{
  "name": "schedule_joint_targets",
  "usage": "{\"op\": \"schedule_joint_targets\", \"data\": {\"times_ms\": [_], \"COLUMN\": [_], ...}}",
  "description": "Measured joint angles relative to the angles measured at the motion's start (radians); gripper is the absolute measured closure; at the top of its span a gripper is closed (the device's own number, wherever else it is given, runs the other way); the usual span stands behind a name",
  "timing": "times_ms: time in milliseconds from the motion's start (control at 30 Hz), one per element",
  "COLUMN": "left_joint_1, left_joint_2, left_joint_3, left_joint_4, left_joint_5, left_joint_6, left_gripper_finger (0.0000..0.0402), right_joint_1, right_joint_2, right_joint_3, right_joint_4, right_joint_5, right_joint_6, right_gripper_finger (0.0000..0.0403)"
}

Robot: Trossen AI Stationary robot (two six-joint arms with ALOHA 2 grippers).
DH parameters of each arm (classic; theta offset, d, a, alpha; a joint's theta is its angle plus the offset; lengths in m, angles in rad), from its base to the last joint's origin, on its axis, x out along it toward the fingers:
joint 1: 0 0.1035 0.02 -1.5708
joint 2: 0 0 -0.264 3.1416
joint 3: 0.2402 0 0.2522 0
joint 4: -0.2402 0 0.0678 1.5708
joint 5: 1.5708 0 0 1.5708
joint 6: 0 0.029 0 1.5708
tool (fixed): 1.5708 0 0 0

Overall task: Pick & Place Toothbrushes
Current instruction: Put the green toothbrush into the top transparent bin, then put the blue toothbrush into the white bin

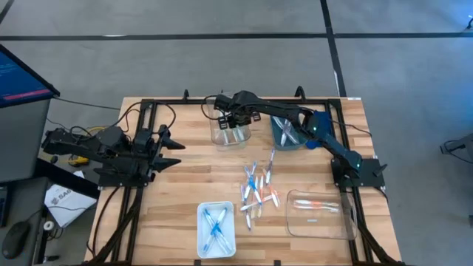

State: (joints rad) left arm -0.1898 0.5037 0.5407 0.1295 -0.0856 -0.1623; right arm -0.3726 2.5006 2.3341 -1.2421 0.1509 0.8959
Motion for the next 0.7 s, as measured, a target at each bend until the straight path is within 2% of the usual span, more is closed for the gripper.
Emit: {"op": "schedule_joint_targets", "data": {"times_ms": [133, 267, 400, 600, 700], "left_joint_1": [0.0, 0.0, -0.001, -0.001, -0.001], "left_joint_2": [0.0, 0.0, 0.0, 0.0, 0.0], "left_joint_3": [0.0, 0.0, 0.0, 0.0, 0.0], "left_joint_4": [0.0, 0.001, 0.002, 0.002, 0.003], "left_joint_5": [0.0, 0.003, 0.008, 0.013, 0.013], "left_joint_6": [0.0, 0.0, 0.0, 0.0, 0.0], "left_gripper_finger": [0.0183, 0.0183, 0.0183, 0.0183, 0.0183], "right_joint_1": [0.005, 0.005, 0.019, 0.083, 0.115], "right_joint_2": [-0.032, -0.106, -0.187, -0.318, -0.371], "right_joint_3": [0.019, 0.019, 0.019, 0.02, 0.019], "right_joint_4": [-0.019, -0.002, -0.005, -0.08, -0.09], "right_joint_5": [0.0, -0.003, 0.0, -0.032, -0.029], "right_joint_6": [-0.028, -0.089, -0.208, -0.483, -0.512], "right_gripper_finger": [0.0212, 0.018, 0.0169, 0.0169, 0.0168]}}
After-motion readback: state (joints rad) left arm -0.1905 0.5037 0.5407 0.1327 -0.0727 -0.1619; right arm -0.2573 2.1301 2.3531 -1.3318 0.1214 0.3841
